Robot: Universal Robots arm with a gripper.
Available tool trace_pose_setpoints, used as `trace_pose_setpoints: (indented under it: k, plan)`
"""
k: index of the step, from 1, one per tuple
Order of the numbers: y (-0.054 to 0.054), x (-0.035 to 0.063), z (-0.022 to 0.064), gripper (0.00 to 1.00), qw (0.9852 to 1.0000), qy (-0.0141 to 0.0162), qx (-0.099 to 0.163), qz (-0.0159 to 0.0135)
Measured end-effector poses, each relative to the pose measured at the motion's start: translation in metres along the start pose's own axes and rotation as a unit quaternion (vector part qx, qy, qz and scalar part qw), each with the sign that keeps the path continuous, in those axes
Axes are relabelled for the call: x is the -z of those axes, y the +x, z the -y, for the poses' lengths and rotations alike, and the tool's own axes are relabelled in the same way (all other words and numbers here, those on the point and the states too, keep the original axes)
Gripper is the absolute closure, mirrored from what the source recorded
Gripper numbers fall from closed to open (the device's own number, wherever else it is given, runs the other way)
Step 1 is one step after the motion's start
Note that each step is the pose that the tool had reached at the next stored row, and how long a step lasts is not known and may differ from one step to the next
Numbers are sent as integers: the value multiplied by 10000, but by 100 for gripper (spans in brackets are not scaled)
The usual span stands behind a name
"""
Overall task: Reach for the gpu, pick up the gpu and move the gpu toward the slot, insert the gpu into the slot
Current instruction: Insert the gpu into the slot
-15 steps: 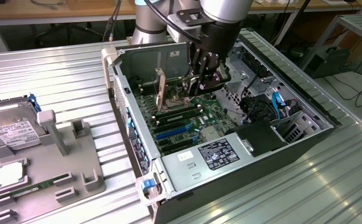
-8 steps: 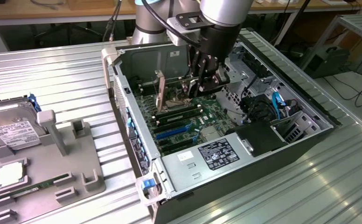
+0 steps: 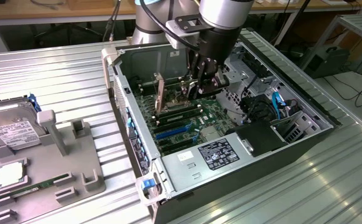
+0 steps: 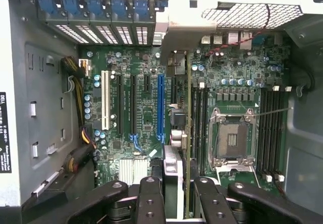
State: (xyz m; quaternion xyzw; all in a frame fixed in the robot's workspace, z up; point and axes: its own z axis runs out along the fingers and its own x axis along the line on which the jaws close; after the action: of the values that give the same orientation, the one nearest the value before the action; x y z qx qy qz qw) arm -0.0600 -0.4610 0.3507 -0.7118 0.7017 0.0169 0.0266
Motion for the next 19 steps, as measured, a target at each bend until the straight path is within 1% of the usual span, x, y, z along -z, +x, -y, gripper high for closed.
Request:
trace_pose_setpoints:
  k: [6, 8, 9, 10, 14, 19]
  plan:
    - [65, -13, -16, 72, 10000, 0, -1, 3]
    - [68, -21, -34, 72, 10000, 0, 0, 4]
    - [68, -27, -58, 72, 10000, 0, -1, 4]
    - [72, -50, -71, 72, 10000, 0, 0, 5]
    - [82, -128, -72, 72, 10000, 0, -1, 4]
    - [103, -186, -74, 72, 10000, 0, -1, 5]
